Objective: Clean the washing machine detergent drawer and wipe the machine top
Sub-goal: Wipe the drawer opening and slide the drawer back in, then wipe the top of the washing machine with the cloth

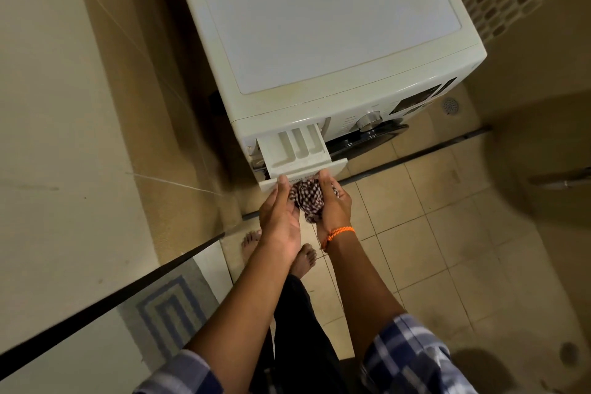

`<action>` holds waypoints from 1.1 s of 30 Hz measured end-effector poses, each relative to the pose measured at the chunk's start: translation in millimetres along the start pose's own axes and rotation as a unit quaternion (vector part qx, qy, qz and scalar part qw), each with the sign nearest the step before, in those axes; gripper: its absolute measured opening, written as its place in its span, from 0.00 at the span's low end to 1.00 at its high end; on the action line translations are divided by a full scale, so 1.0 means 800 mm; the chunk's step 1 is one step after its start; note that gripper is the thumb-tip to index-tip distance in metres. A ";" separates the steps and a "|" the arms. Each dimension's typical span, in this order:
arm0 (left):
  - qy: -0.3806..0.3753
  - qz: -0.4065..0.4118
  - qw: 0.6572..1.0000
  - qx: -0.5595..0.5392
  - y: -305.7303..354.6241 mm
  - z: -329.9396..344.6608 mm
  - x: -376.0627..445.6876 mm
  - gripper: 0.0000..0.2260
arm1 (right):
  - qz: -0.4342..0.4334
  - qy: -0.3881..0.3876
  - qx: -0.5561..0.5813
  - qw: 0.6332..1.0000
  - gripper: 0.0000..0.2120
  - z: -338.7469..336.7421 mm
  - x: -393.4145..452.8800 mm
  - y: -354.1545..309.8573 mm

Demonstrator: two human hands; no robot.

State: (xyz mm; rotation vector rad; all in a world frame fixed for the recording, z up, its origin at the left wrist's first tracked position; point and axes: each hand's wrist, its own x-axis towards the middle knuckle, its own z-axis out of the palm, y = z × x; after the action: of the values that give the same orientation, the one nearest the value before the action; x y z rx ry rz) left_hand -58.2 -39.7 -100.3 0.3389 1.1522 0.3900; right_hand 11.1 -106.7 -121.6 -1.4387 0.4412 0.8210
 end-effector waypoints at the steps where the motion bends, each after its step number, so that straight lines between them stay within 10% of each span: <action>1: -0.003 0.005 1.000 0.004 0.008 0.004 0.009 0.26 | 0.000 -0.004 0.001 1.000 0.21 0.010 0.007 -0.008; 11: 0.021 0.013 0.999 0.025 0.065 0.036 0.081 0.23 | 0.013 -0.016 0.008 1.000 0.19 0.086 0.053 -0.056; 17: 0.036 0.060 0.983 0.169 0.071 0.047 0.068 0.10 | -0.047 0.008 -0.192 0.980 0.05 0.088 0.030 -0.093; 28: 0.096 0.413 0.816 0.392 0.183 0.099 0.057 0.10 | -0.451 -0.095 -0.244 0.853 0.15 0.166 -0.004 -0.217; 33: 0.147 0.463 0.758 0.436 0.217 0.106 0.099 0.16 | -0.419 -0.087 -0.602 0.675 0.24 0.165 0.038 -0.233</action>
State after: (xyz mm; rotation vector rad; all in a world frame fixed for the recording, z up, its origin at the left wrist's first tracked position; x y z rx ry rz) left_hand 26.9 145.2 -54.4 1.7747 1.3613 0.7666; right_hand 138.6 41.0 1.3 -2.4013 -1.1256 0.3920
